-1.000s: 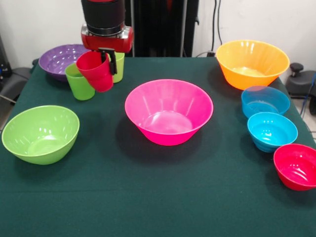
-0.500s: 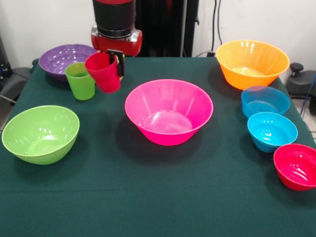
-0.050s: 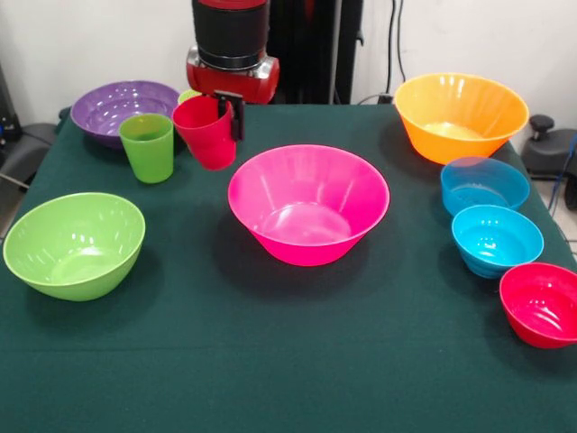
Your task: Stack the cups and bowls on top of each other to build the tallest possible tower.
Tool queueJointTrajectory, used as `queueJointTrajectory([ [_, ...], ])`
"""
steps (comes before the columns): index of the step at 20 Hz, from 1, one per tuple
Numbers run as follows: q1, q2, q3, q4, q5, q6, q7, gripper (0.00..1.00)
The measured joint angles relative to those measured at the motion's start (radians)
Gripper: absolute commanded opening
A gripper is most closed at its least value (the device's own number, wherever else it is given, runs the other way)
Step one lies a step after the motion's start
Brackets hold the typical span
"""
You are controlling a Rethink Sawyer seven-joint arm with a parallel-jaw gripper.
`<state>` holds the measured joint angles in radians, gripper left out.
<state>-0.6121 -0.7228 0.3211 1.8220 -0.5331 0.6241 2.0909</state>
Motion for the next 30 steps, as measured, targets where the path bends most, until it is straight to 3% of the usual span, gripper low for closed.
queueJointTrajectory([
  [30, 0.204, 0.009, -0.203, 0.020, 0.171, -0.111, 0.013, 0.00],
])
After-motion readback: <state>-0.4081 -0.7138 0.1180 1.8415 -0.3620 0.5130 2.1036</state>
